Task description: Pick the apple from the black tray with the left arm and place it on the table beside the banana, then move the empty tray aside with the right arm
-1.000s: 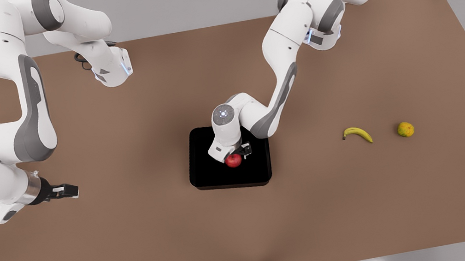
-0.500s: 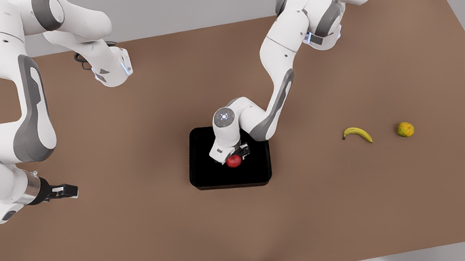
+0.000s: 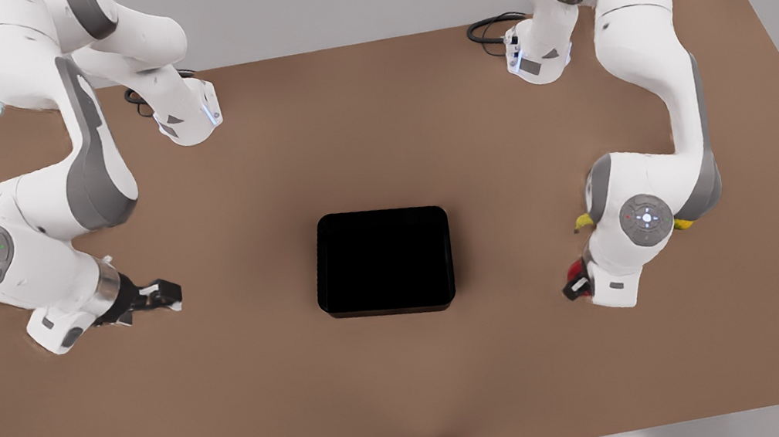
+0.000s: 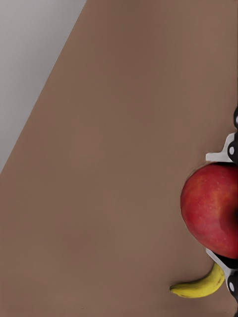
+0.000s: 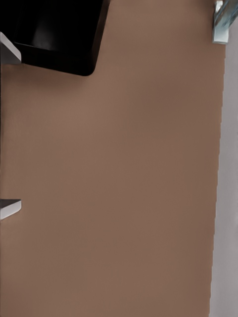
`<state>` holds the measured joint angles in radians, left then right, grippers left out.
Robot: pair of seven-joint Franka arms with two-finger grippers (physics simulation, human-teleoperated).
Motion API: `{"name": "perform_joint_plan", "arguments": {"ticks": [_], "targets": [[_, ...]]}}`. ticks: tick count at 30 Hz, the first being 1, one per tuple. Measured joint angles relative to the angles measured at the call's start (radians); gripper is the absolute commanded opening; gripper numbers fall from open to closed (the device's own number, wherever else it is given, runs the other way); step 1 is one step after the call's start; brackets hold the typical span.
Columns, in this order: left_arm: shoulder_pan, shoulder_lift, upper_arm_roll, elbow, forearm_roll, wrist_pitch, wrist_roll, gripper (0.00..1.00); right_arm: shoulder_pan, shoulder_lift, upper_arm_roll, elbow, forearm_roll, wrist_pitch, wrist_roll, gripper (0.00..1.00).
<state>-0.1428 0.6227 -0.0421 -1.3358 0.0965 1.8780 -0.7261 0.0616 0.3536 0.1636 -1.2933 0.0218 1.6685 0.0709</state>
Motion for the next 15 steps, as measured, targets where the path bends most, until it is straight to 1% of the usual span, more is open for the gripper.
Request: {"name": "perform_joint_plan", "arguments": {"ticks": [2,3,4,5,6,7,8,10,11,13,14,15], "targets": [[0.098,0.075,0.001,-0.068,-0.004,0.038,0.1,0.77,0.079,0.003,0.02,0.013,0.0,-0.026,0.048,1.0],[0.115,0.118,0.001,-0.082,-0.006,0.067,0.146,0.77,0.112,0.023,0.025,0.015,0.0,-0.032,0.071,1.0],[0.123,0.143,0.001,-0.089,-0.007,0.093,0.189,0.8,0.147,0.049,0.028,0.012,0.001,-0.026,0.094,1.0],[0.13,0.156,0.001,-0.09,-0.009,0.116,0.23,0.98,0.172,0.065,0.03,-0.016,0.002,-0.008,0.121,1.0],[0.134,0.162,0.001,-0.09,-0.01,0.136,0.27,1.0,0.185,0.071,0.035,-0.056,0.016,0.017,0.152,1.0],[0.136,0.165,0.001,-0.089,-0.011,0.152,0.307,1.0,0.191,0.063,0.04,-0.107,0.04,0.048,0.185,1.0],[0.138,0.164,0.001,-0.088,-0.012,0.165,0.341,1.0,0.197,0.03,0.052,-0.194,0.059,0.089,0.22,1.0],[0.137,0.136,0.0,-0.086,-0.016,0.182,0.397,1.0,0.23,-0.067,0.067,-0.423,0.084,0.218,0.289,1.0],[0.137,0.081,-0.004,-0.074,-0.026,0.172,0.422,1.0,0.238,-0.091,0.07,-0.487,0.092,0.281,0.321,1.0],[0.134,-0.137,-0.009,-0.061,-0.074,0.096,0.456,1.0,0.24,-0.123,0.079,-0.581,0.101,0.401,0.38,1.0],[0.13,-0.249,-0.01,-0.114,-0.089,0.066,0.47,1.0,0.24,-0.132,0.083,-0.645,0.103,0.479,0.408,1.0],[0.121,-0.307,-0.011,-0.137,-0.101,0.043,0.482,1.0,0.24,-0.134,0.088,-0.685,0.104,0.55,0.434,1.0]]}}
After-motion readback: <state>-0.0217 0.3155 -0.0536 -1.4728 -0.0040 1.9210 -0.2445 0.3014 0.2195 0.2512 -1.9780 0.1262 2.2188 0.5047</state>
